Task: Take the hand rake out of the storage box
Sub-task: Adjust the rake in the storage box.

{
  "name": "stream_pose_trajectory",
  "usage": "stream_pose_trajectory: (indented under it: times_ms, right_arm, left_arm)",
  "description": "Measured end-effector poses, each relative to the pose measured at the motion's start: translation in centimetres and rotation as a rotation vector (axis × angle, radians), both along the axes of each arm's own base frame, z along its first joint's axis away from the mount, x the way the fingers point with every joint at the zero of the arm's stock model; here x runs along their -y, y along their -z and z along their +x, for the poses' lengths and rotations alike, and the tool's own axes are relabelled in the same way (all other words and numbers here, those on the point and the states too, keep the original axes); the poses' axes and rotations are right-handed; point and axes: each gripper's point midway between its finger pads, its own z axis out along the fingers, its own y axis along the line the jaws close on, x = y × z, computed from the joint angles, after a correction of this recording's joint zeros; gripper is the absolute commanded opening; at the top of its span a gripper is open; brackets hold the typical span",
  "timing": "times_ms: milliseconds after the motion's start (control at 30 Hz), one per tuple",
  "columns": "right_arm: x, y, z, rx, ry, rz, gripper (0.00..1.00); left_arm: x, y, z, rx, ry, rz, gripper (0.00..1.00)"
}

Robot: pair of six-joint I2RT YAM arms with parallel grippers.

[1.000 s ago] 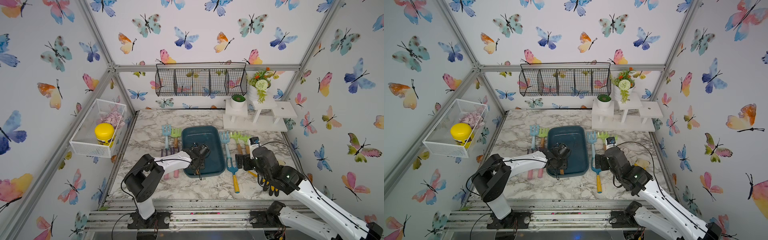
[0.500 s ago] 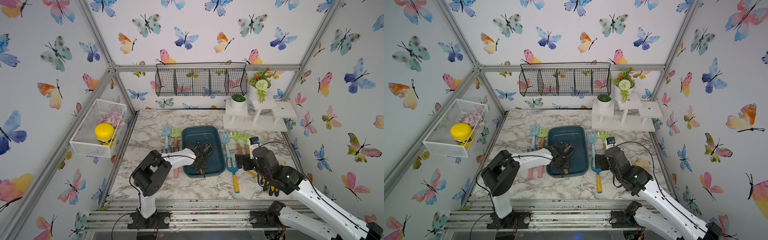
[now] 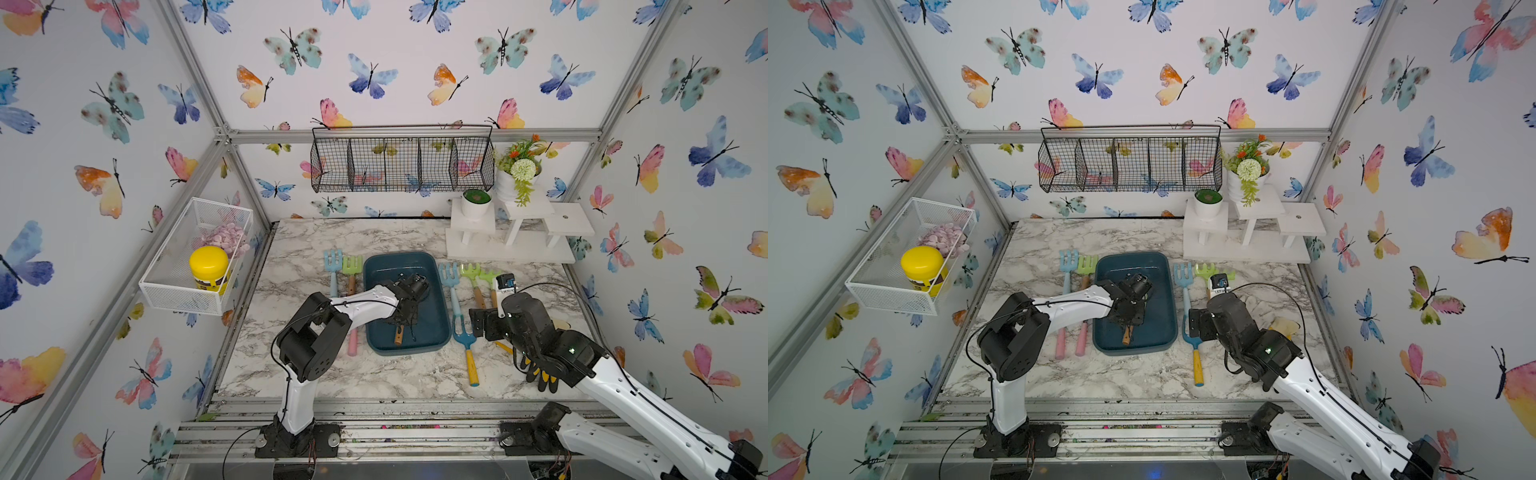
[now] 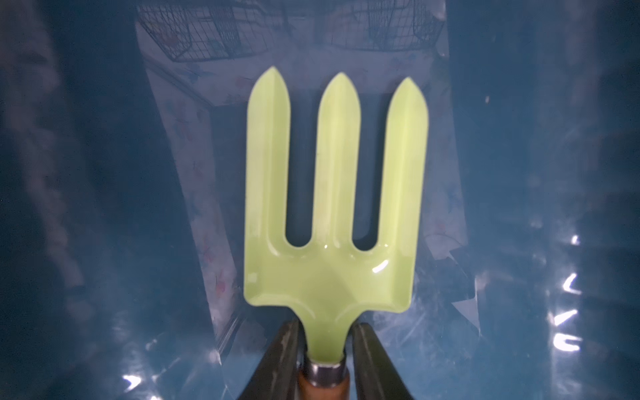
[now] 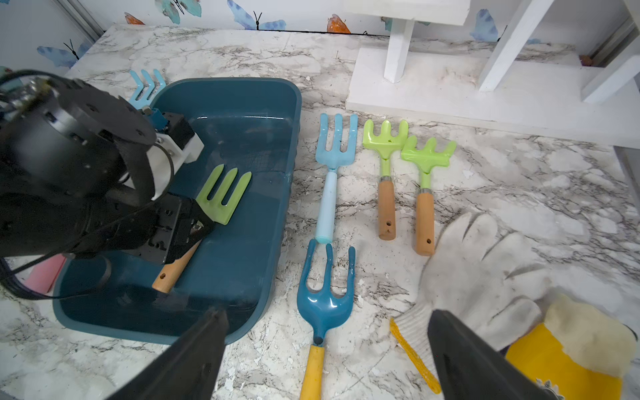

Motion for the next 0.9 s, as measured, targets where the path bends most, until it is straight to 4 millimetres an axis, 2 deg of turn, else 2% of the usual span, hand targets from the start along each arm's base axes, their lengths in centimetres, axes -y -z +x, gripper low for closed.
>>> stream_pose_trajectory:
  times_ms: [133, 300, 367, 467, 567, 667, 833, 900]
  right_arm:
    - [0.0, 0.1, 0.0, -0.004, 0.000, -0.004, 0.97]
    - [-0.1, 0.4, 0.1, -0.010, 0.000, -0.009, 0.97]
    - [-0.1, 0.5, 0.2, -0.015, 0.000, -0.014, 0.97]
    - [-0.2, 0.7, 0.2, -0.020, 0.000, -0.019, 0.97]
    - [-0.2, 0.9, 0.3, -0.026, 0.000, -0.024, 0.97]
    - [-0.3, 1.2, 0.3, -0.034, 0.000, -0.031, 0.97]
    - [-0.3, 1.3, 0.4, -0.037, -0.001, -0.036, 0.97]
    - [-0.3, 1.3, 0.4, -0.037, -0.002, -0.036, 0.97]
  left_arm:
    - [-0.1, -0.6, 1.8, 0.033, -0.005, 0.002, 0.33]
    - [0.0, -0.3, 3.2, 0.042, 0.004, 0.010, 0.34]
    - [-0.2, -0.2, 3.3, 0.038, 0.005, 0.017, 0.38]
    - [-0.4, -0.1, 3.2, 0.032, 0.005, 0.021, 0.48]
    - [-1.1, 0.0, 2.0, 0.005, 0.018, 0.037, 0.64]
    - [-1.5, -0.7, 0.3, -0.025, 0.042, 0.034, 0.72]
    - [-0.8, -2.4, -2.2, -0.042, 0.094, 0.007, 0.76]
    - [-0.4, -2.5, -2.8, -0.050, 0.109, 0.003, 0.76]
